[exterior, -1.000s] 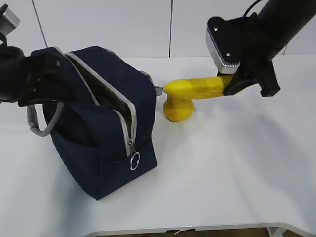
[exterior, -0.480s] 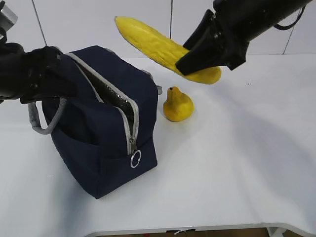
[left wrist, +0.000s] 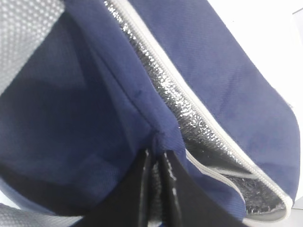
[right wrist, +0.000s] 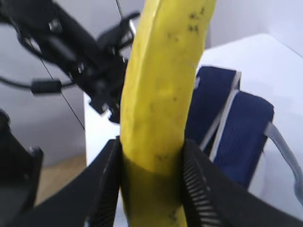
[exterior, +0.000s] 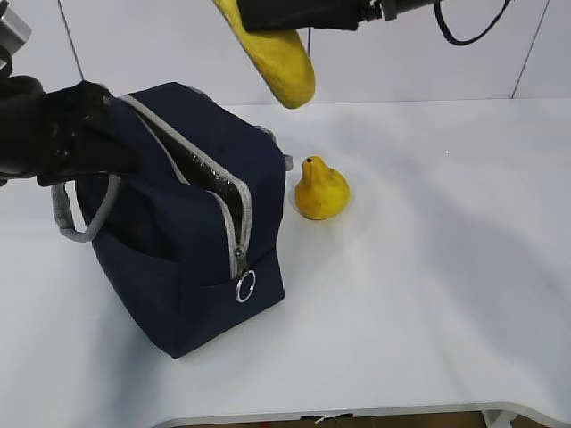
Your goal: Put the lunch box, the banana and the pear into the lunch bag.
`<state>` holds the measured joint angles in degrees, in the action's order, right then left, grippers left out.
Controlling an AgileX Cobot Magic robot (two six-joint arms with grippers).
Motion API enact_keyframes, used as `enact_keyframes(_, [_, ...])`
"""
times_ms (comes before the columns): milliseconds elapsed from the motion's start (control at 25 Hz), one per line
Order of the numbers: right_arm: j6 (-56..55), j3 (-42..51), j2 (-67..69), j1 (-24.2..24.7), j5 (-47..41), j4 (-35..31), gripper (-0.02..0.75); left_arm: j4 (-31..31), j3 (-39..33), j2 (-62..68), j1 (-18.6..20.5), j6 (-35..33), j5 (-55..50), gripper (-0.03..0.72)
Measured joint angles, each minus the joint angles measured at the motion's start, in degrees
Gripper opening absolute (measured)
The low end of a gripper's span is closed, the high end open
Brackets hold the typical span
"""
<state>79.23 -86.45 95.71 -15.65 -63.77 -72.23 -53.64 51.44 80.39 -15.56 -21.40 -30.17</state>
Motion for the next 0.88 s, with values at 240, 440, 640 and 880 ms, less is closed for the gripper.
enact_keyframes(240, [-3.49, 0.0, 0.48, -0.28, 0.14, -0.68, 0.309, -0.11, 0.0, 0.0, 0.0, 0.0, 0.13, 0.0])
enact_keyframes(440, [-9.37, 0.0, 0.48, -4.79, 5.49, 9.79, 0.309, -0.11, 0.0, 0.0, 0.0, 0.0, 0.13, 0.0])
enact_keyframes(640, [-24.27, -2.56, 1.06, -11.53, 15.15, 23.2, 0.309, -0.11, 0.0, 0.0, 0.0, 0.0, 0.17, 0.0])
enact_keyframes(880, [-38.06, -8.12, 4.11, -12.57, 18.66, 27.21, 0.309, -0.11, 0.0, 0.0, 0.0, 0.0, 0.26, 0.0])
